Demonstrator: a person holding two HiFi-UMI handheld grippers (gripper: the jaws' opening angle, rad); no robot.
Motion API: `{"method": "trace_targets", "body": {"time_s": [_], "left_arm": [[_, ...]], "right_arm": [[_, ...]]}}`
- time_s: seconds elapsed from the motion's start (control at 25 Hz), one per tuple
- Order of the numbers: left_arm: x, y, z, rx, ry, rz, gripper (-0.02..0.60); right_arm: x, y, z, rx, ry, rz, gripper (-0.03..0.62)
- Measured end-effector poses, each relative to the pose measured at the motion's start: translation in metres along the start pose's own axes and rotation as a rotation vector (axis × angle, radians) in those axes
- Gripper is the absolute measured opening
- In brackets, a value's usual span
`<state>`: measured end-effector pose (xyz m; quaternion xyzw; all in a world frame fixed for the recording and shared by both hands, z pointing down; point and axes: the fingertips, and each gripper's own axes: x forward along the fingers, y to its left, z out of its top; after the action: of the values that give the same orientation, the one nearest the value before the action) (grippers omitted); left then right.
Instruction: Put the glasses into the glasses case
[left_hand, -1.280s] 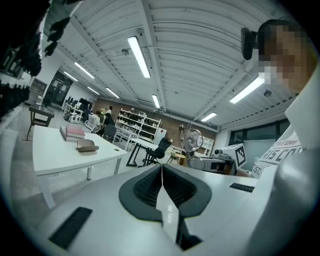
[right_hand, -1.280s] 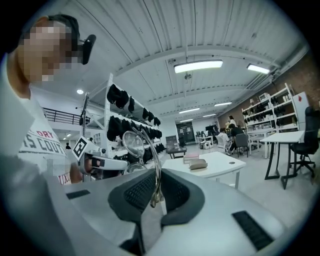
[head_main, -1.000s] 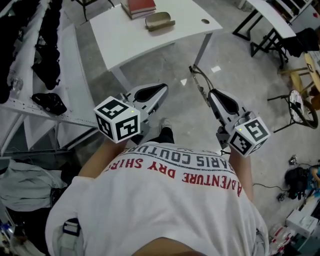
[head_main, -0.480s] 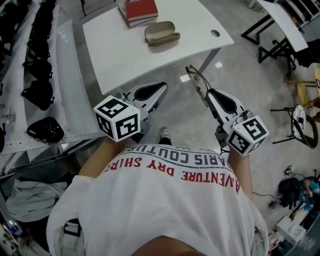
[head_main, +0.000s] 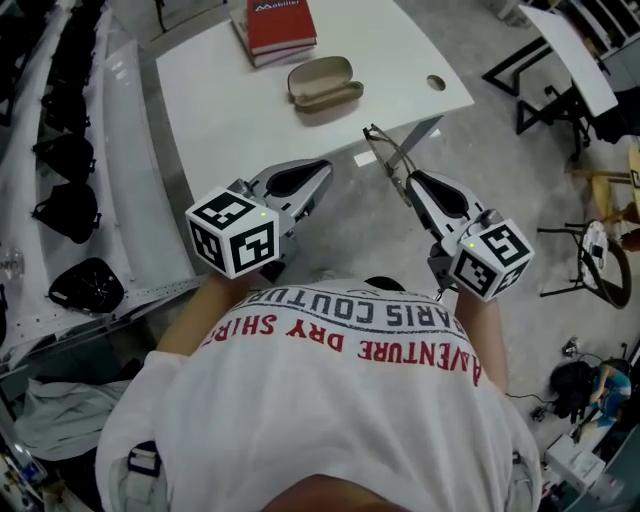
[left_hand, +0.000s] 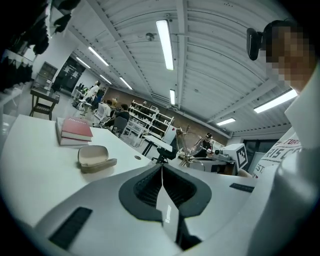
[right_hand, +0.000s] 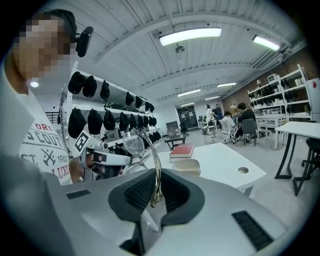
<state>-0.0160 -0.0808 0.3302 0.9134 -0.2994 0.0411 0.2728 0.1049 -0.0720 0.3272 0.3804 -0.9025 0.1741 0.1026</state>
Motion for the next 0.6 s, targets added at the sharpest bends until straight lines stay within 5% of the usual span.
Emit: {"method": "trace_targets", "body": {"time_s": [0.6], "left_arm": [[0.021, 0.039, 0.030, 0.000, -0.046, 0.068, 0.029]], "right_arm": [[0.048, -0.037, 0.026, -0.065, 0.023, 0.072, 0.043]]}}
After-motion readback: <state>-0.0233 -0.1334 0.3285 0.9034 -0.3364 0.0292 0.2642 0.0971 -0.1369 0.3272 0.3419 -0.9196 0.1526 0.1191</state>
